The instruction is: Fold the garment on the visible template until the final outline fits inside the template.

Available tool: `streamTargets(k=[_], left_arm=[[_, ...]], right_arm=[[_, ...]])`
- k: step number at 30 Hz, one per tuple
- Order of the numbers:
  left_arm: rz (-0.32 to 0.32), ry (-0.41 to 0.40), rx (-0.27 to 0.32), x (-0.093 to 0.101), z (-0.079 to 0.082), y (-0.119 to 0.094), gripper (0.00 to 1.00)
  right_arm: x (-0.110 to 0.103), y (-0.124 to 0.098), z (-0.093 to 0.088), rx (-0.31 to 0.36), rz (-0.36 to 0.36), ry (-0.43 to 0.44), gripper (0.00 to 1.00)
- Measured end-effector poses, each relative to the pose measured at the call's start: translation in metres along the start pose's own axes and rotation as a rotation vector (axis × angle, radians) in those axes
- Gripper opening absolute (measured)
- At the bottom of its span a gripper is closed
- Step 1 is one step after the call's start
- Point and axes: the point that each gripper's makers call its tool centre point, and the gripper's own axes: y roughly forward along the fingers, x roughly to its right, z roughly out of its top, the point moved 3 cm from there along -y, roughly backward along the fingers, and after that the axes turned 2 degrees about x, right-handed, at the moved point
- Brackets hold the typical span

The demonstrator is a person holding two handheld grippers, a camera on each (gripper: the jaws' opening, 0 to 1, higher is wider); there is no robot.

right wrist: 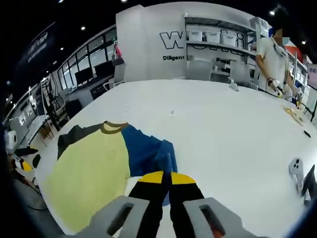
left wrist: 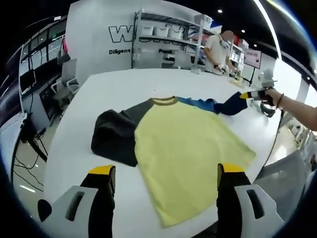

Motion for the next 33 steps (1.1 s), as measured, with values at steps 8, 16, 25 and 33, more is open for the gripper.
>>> streamTargets(k=[8, 16, 25, 33], left_arm=[[-0.011, 0.012, 0.002, -0.002, 0.002, 0.0, 0.88], [-0.038, 0.049, -0.002, -0.002, 0.005, -0.003, 0.92], [-0.05, 0.07, -0.021, -0.004, 0.005, -0.004, 0.99], [-0.063, 0.071, -0.026, -0.003, 0.006, -0.006, 0.99]], right_arm=[[0.015, -0.006, 0.035, 0.079, -0.055, 0.021, 0.0], [0.029, -0.01, 0.06, 0.084, -0.092, 0.043, 0.0], [0.017, -0.004, 0.062, 0.032, -0.08, 0.099, 0.0], [-0.016, 0.008, 0.072, 0.007, -0.031, 0.167, 0.0]])
